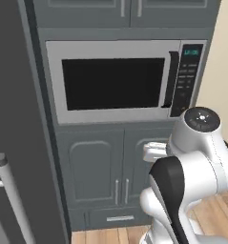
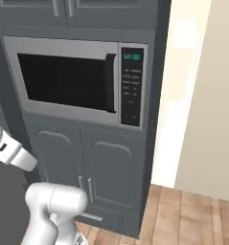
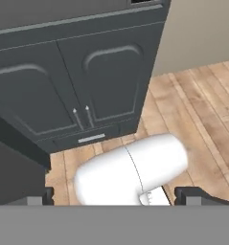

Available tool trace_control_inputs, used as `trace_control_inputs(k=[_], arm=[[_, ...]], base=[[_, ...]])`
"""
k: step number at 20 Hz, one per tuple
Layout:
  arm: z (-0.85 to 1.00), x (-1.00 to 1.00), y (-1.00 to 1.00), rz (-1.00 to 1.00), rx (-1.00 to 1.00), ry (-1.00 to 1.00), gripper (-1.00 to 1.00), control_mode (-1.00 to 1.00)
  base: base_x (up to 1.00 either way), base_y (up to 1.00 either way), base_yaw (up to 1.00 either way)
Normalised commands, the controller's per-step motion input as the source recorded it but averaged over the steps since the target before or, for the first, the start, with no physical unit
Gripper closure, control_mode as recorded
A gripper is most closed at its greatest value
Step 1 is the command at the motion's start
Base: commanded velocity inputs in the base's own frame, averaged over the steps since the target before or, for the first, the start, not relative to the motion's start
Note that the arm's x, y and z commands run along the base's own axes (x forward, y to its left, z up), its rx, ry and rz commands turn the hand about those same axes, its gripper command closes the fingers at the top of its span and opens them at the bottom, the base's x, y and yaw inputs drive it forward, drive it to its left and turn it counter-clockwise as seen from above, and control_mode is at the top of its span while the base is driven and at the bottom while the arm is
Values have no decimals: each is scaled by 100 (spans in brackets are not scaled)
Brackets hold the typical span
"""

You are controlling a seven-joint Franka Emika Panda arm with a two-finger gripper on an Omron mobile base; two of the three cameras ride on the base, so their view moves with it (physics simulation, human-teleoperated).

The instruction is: Place the fish on the counter behind the older fish on the same shelf of the fridge to maintain FIFO order. Close the fridge door when finished.

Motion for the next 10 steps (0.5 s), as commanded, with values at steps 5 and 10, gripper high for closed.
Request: trace_control_inputs(k=[5, 10], arm=[[0, 0, 0, 0, 0, 0, -100, 100], [0, 0, 0, 0, 0, 0, -100, 100]], base=[[2, -7, 63], [0, -21, 62]])
